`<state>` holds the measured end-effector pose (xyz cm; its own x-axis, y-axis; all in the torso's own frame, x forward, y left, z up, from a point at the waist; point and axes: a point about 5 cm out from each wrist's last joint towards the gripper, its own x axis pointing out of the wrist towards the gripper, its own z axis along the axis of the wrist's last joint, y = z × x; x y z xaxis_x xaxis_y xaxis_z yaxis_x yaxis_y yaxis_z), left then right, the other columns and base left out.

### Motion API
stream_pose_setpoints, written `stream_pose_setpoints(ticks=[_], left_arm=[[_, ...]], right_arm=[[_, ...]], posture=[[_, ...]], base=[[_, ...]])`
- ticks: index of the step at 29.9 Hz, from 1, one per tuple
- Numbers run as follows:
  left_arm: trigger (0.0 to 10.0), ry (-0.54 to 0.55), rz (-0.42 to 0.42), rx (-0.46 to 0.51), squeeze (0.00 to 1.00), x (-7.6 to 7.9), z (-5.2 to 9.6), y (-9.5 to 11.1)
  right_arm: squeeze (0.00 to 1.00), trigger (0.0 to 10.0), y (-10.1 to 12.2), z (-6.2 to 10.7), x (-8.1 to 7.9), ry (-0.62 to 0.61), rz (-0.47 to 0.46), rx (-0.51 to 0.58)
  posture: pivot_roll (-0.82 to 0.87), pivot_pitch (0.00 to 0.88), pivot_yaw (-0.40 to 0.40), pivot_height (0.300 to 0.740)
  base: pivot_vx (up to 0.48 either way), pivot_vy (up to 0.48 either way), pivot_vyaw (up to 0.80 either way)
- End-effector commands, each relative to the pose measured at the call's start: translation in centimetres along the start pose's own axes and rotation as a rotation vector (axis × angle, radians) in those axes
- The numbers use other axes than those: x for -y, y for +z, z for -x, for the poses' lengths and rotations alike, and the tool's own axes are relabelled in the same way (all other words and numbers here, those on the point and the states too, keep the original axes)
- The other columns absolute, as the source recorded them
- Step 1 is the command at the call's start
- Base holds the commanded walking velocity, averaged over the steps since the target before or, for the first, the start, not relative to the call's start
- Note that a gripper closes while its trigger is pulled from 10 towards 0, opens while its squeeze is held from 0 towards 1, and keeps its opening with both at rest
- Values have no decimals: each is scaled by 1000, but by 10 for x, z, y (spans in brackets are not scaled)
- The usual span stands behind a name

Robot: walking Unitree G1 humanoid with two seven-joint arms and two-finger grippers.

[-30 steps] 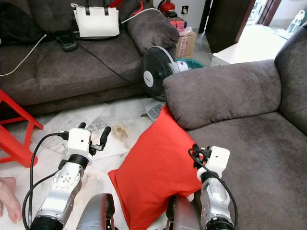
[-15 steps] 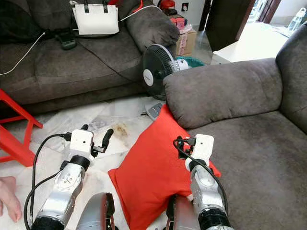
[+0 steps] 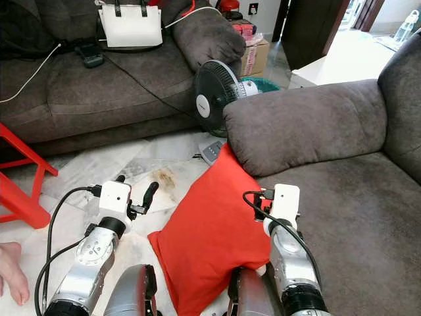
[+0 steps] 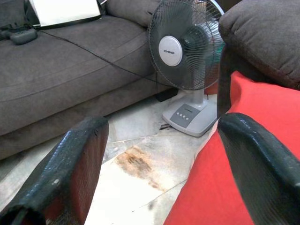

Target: Move the pillow to the sofa from floor

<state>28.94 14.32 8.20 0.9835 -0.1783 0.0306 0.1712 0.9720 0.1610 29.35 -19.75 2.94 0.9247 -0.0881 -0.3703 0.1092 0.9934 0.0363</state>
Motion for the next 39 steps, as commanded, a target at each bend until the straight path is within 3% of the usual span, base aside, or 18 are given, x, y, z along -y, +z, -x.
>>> stream_pose_setpoints(ticks=[1,10,18,24,27,39], left_arm=[[10000,-14,4,-2,0,2,1,1],[10000,-41,11,-7,0,5,4,-1],[10000,-59,11,-10,0,5,4,-1],[10000,-66,11,-12,0,5,3,-2],[10000,-74,14,-12,0,7,2,-2],[10000,-63,16,-6,0,7,2,-1]], right_arm=[[0,10000,4,3,2,49,-15,46],[0,10000,9,21,2,201,-44,174],[0,10000,-34,36,15,243,-28,61],[0,10000,-50,45,29,202,-30,33],[0,10000,-54,43,31,161,-29,21],[0,10000,-51,21,13,134,-71,4]], posture=[[147,87,-32,594],[137,84,-27,594],[128,63,-22,594],[117,45,-19,594],[114,40,-18,594],[145,47,-34,594]], base=[[0,0,0],[0,0,0],[0,0,0],[0,0,0],[0,0,0],[0,0,0]])
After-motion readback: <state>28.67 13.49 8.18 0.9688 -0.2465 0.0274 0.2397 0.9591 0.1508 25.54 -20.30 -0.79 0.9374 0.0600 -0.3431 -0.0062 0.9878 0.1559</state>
